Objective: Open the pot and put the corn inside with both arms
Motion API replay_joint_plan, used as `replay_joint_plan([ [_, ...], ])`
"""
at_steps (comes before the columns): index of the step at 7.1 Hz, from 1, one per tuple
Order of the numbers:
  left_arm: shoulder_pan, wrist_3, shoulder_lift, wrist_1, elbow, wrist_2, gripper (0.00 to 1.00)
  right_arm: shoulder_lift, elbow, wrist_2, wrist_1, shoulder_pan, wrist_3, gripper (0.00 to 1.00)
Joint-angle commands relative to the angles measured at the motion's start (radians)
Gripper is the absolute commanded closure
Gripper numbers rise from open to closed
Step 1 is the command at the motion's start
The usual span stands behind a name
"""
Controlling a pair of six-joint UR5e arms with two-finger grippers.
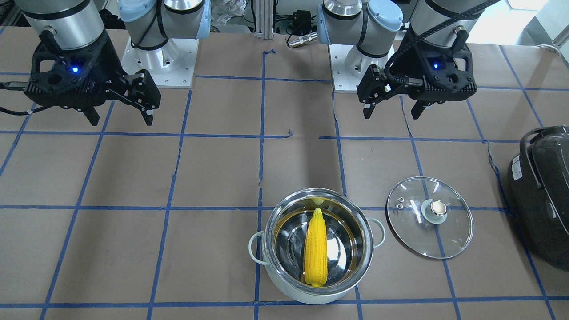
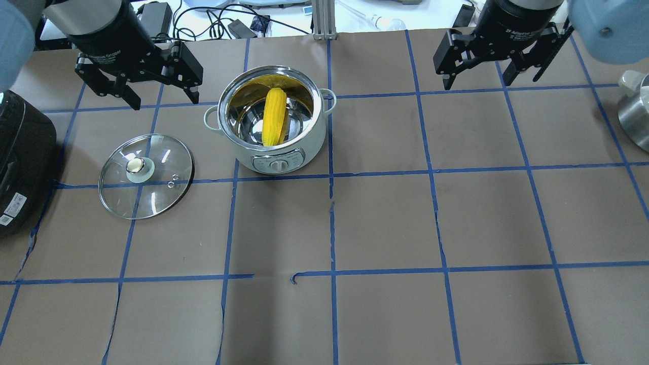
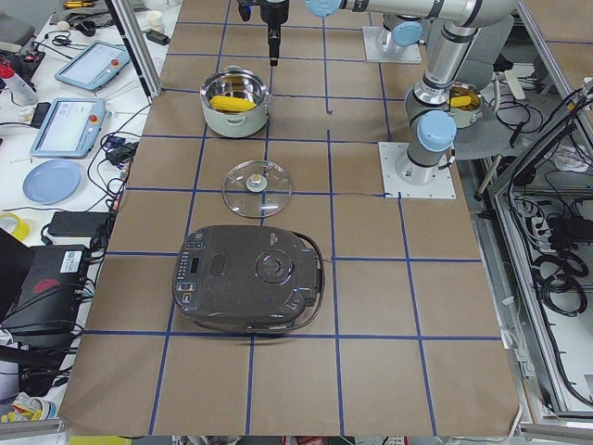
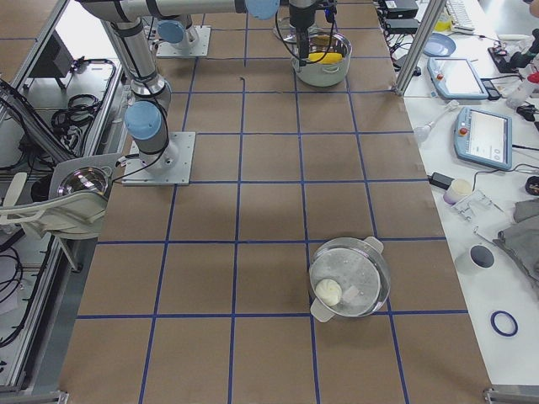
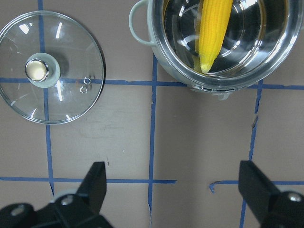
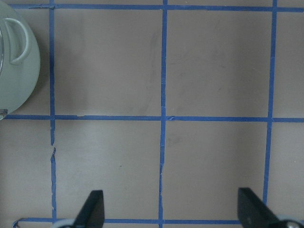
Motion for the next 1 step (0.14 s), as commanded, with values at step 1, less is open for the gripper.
replay_joint_plan([
  [1,0.0,0.0,0.0,0.0,0.0,0.0,0.0,0.0,0.0,0.0,0.0,0.0,0.0,0.0],
])
